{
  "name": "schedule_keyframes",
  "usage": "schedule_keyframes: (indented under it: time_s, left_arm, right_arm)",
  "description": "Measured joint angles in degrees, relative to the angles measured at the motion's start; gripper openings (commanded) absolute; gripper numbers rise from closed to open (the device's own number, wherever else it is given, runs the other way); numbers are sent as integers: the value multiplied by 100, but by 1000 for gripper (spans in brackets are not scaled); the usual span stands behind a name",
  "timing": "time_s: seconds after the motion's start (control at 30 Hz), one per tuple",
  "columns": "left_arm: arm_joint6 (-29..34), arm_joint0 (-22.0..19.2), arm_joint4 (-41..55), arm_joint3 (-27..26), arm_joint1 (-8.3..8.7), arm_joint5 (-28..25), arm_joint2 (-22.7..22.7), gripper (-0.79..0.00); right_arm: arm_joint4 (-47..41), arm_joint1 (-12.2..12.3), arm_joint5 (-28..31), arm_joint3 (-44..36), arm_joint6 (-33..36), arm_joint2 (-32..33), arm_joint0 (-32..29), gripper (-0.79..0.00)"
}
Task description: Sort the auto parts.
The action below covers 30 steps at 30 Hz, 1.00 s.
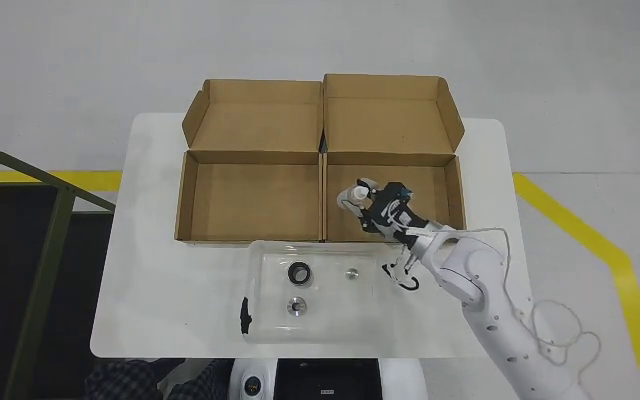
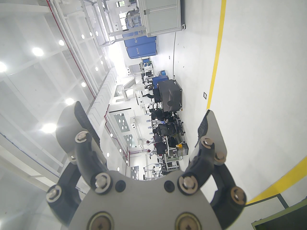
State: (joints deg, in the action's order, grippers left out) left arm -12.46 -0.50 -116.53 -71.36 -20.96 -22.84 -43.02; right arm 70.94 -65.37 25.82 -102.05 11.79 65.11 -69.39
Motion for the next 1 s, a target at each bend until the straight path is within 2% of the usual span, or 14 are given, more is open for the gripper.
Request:
schedule_keyframes:
  time_s: [0.47, 0.57, 0.6, 0.73, 0.77, 0.8, 0.83, 1.0]
  left_arm:
    - [0, 0, 0, 0, 0, 0, 0, 0]
    - [0, 0, 0, 0, 0, 0, 0, 0]
    - [0, 0, 0, 0, 0, 0, 0, 0]
    - [0, 0, 0, 0, 0, 0, 0, 0]
    - [0, 0, 0, 0, 0, 0, 0, 0]
    - [0, 0, 0, 0, 0, 0, 0, 0]
    - [0, 0, 0, 0, 0, 0, 0, 0]
    - [0, 0, 0, 0, 0, 0, 0, 0]
  right_arm:
    - [119, -133, -97, 821, 319, -434, 603, -776]
    - [145, -150, -107, 945, 356, -477, 657, -637]
    - [157, -158, -111, 985, 370, -499, 679, -557]
    - [224, -183, -142, 1065, 430, -578, 740, -465]
    - [234, -189, -154, 1084, 436, -592, 754, -397]
    - [238, -197, -163, 1111, 439, -607, 774, -37]
    - [238, -203, -166, 1120, 444, -617, 786, 0]
    - [259, -200, -206, 937, 541, -549, 758, 0]
